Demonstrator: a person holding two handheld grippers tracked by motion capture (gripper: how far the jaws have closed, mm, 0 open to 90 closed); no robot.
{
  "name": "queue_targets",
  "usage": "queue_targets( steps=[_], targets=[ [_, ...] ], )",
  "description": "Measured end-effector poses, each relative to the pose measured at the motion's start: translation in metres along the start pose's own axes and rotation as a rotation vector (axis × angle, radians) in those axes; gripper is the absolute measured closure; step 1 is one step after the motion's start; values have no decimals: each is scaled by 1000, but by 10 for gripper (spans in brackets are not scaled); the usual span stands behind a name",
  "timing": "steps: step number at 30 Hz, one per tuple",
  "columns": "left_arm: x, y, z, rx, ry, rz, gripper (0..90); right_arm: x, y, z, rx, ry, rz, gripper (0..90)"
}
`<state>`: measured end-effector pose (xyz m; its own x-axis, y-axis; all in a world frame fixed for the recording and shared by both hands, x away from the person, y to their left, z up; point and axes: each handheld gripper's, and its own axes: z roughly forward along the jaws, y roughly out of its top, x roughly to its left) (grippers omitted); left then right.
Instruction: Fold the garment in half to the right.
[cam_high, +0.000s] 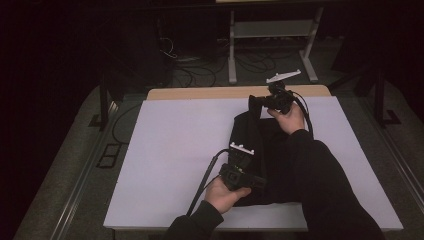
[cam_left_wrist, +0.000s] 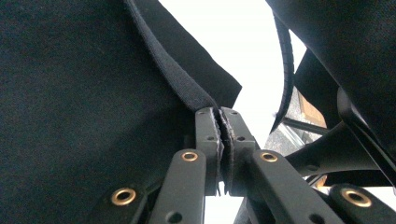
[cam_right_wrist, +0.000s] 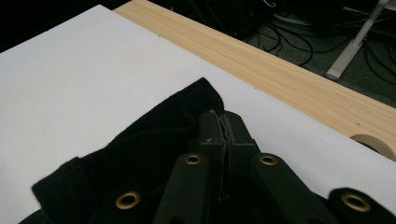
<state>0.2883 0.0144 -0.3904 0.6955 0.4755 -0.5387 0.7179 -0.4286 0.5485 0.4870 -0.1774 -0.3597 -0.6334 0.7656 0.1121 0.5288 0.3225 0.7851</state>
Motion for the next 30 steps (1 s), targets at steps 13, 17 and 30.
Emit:
queue_targets(
  steps=[13, 17, 30],
  targets=[
    [-10, 9, 26, 45, -21, 23, 854, -18, -20, -10, -8, -12, 46, 870],
    [-11, 11, 34, 60, -24, 27, 854, -23, -27, -13, -8, -15, 56, 869],
    [-14, 14, 53, 103, -26, 30, 853, -36, -45, -18, -16, -15, 97, 869]
  ],
)
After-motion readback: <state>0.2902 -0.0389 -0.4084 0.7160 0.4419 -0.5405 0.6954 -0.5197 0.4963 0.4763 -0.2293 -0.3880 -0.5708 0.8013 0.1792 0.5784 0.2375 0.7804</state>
